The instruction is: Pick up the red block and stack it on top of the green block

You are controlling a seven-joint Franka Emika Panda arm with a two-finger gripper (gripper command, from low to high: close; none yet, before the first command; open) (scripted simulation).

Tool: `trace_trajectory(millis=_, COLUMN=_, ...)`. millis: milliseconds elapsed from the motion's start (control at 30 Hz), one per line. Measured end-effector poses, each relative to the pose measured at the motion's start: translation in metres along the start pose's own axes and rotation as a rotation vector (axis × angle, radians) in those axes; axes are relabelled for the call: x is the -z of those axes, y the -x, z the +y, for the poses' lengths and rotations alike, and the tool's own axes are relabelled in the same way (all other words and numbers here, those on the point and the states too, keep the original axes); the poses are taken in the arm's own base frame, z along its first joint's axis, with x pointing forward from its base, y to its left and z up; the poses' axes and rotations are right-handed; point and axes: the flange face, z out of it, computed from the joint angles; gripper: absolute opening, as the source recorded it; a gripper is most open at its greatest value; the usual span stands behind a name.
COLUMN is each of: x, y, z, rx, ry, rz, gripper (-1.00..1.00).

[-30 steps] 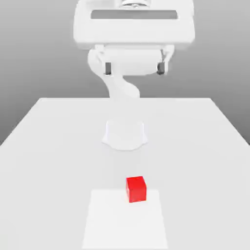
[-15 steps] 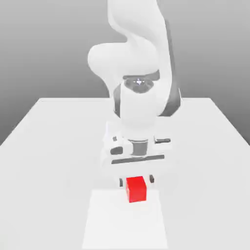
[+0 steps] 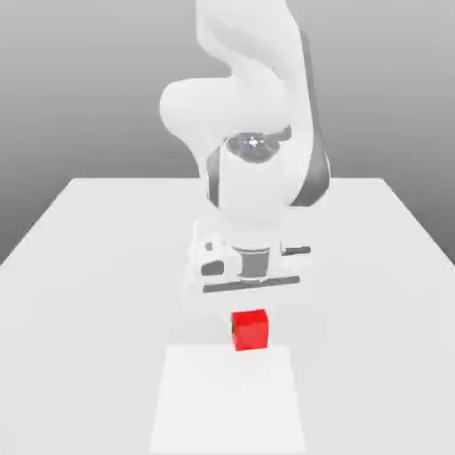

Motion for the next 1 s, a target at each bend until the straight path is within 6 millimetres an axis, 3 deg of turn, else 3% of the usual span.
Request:
trace_trajectory(millis=67, x=0.008, y=-0.021, z=0.0, rx=-0.082, ry=0.0, rz=0.0, gripper=-1.0)
trace_trajectory(millis=167, x=0.015, y=-0.069, z=0.011, rx=-0.266, ry=0.0, rz=0.0, gripper=-1.0)
trace_trajectory(millis=433, x=0.029, y=-0.19, z=0.055, rx=-0.724, ry=0.0, rz=0.0, gripper=-1.0)
trace_trajectory(millis=600, x=0.035, y=-0.259, z=0.106, rx=-1.012, ry=-0.001, rz=0.0, gripper=-1.0)
trace_trajectory(millis=800, x=0.042, y=-0.329, z=0.192, rx=-1.363, ry=-0.003, rz=-0.001, gripper=-1.0)
trace_trajectory(millis=867, x=0.026, y=-0.34, z=0.21, rx=-1.425, ry=-0.003, rz=-0.001, gripper=-1.0)
trace_trajectory(millis=933, x=-0.004, y=-0.343, z=0.214, rx=-1.44, ry=-0.003, rz=-0.001, gripper=-1.0)
trace_trajectory(millis=967, x=-0.016, y=-0.343, z=0.215, rx=-1.443, ry=-0.002, rz=-0.001, gripper=1.0)
trace_trajectory(millis=1000, x=-0.016, y=-0.343, z=0.215, rx=-1.443, ry=-0.003, rz=-0.001, gripper=1.0)
